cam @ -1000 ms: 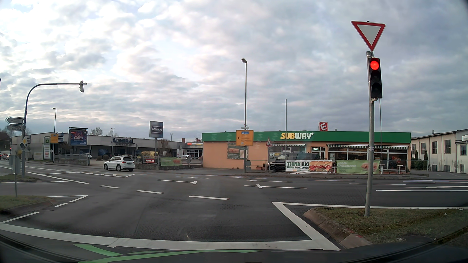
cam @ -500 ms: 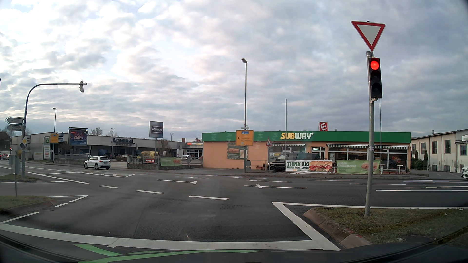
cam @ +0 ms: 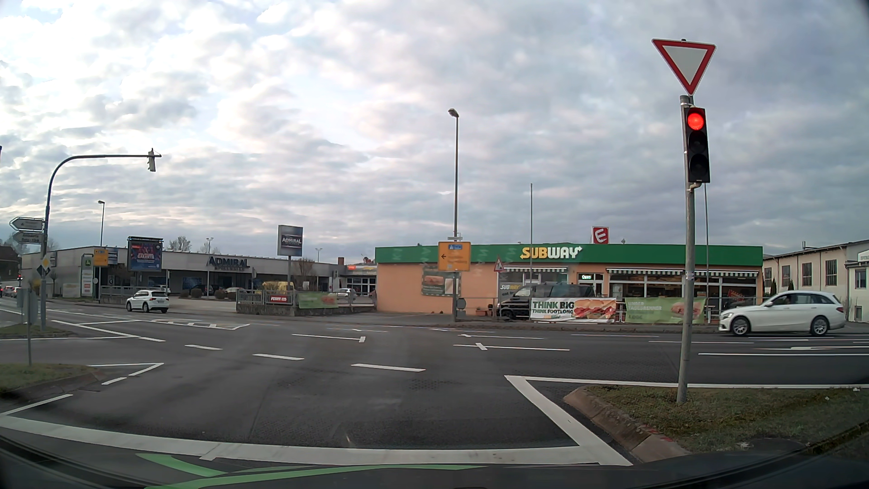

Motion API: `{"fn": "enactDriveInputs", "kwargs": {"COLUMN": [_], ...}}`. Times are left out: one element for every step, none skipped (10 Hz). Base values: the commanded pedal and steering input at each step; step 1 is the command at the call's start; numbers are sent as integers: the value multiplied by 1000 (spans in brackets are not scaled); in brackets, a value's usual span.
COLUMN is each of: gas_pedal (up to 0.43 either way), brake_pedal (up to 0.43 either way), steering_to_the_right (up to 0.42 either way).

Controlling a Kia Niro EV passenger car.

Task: Follow the waypoints while adhering to traffic rules and regulations

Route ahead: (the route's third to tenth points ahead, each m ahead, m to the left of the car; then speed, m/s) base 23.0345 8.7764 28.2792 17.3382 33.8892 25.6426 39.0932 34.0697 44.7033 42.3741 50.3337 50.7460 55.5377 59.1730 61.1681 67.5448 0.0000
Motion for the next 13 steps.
{"fn": "enactDriveInputs", "kwargs": {"gas_pedal": [0, 0, 0, 0, 0, 0, 0, 0, 0, 0, 0, 0, 0], "brake_pedal": [329, 329, 323, 329, 329, 329, 329, 329, 329, 329, 329, 329, 329], "steering_to_the_right": [48, 48, 48, 48, 48, 48, 48, 48, 48, 48, 48, 48, 48]}}
